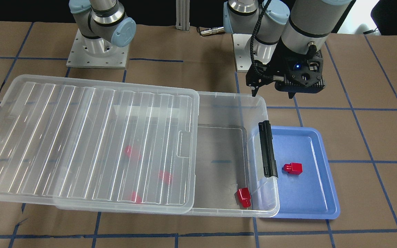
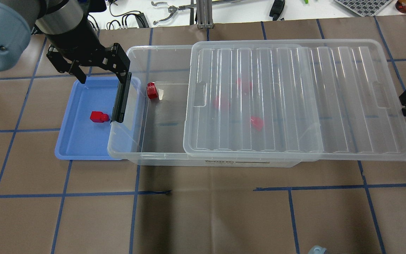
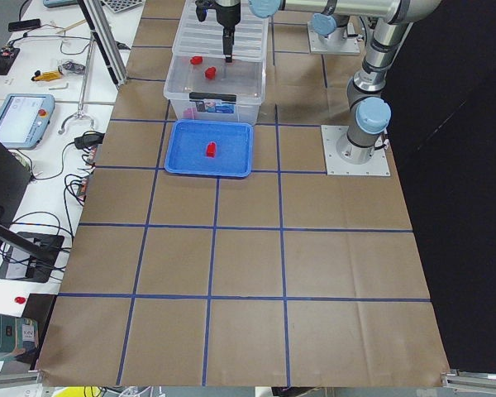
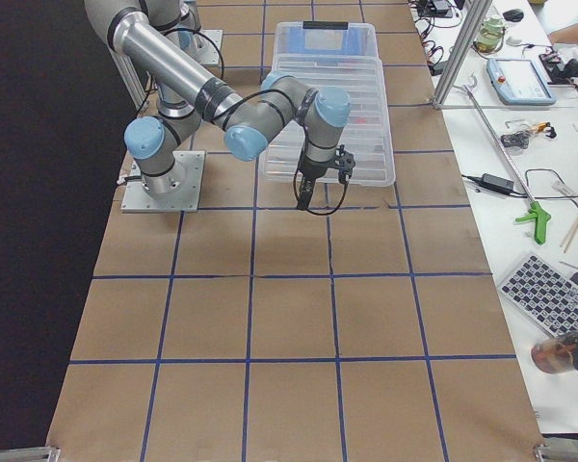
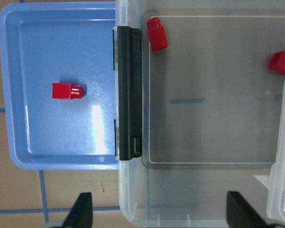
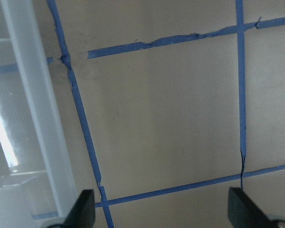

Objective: Place red block in blue tray from box

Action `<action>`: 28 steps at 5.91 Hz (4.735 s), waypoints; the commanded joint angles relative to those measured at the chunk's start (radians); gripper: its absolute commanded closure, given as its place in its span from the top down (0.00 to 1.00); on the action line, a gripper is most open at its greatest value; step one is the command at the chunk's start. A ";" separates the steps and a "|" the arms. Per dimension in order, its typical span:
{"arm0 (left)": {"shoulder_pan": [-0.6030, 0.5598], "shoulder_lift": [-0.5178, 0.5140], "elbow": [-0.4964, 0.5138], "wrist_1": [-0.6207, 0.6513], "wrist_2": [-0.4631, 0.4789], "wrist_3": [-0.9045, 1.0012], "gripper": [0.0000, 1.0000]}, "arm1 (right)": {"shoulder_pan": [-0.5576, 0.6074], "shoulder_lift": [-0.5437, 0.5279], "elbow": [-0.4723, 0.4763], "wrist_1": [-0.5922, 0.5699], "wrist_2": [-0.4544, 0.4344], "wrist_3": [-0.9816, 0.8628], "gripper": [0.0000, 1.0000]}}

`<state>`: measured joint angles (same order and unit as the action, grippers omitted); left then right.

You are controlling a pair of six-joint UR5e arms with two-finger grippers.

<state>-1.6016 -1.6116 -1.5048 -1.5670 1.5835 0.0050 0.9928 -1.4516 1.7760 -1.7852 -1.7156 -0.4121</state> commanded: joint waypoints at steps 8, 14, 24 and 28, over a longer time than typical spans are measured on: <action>0.017 0.035 -0.006 0.036 0.001 -0.002 0.99 | 0.131 -0.018 0.040 0.004 0.074 0.039 1.00; 0.019 0.033 -0.005 0.035 0.000 -0.007 0.99 | 0.208 -0.021 0.040 0.035 0.119 0.107 1.00; 0.023 0.019 0.005 0.036 -0.004 0.001 0.99 | 0.262 -0.064 0.004 0.070 0.174 0.147 1.00; 0.023 0.018 0.012 0.035 -0.004 -0.002 0.99 | 0.484 -0.053 -0.315 0.351 0.163 0.443 1.00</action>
<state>-1.5785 -1.5928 -1.4933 -1.5323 1.5800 0.0021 1.4001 -1.5054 1.5213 -1.4829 -1.5514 -0.0677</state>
